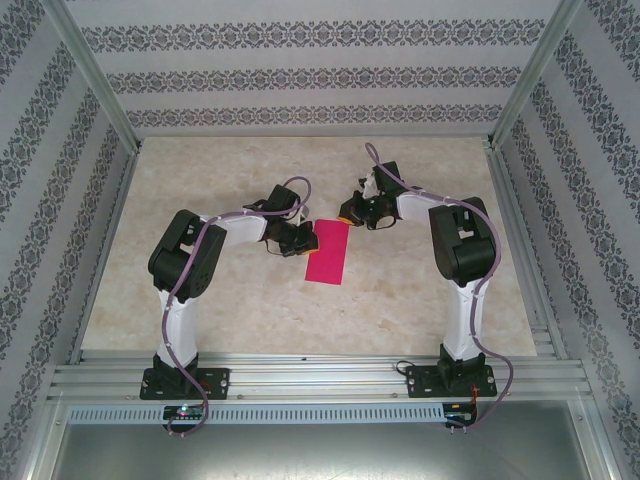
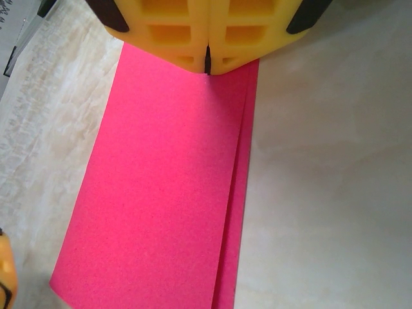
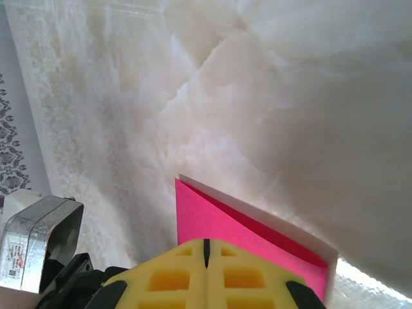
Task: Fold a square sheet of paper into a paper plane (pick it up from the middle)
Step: Fold the square sheet of paper in half at the center of the table.
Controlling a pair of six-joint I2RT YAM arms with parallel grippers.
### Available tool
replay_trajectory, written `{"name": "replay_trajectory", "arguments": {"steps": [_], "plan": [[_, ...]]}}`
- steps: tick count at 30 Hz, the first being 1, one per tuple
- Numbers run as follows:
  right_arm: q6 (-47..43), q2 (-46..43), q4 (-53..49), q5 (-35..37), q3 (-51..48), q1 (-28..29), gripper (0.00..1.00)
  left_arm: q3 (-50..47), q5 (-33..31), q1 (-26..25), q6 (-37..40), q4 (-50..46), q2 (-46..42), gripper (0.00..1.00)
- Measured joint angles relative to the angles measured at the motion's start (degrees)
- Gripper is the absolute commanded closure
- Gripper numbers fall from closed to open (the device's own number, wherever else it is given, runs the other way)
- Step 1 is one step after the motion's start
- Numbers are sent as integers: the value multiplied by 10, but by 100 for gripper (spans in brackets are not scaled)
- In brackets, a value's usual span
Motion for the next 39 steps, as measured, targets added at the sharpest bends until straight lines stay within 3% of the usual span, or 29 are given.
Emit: {"name": "replay_trajectory", "arguments": {"steps": [39], "plan": [[-24, 34, -55, -8, 17, -19, 99, 2, 0, 0, 0, -3, 1, 100]]}}
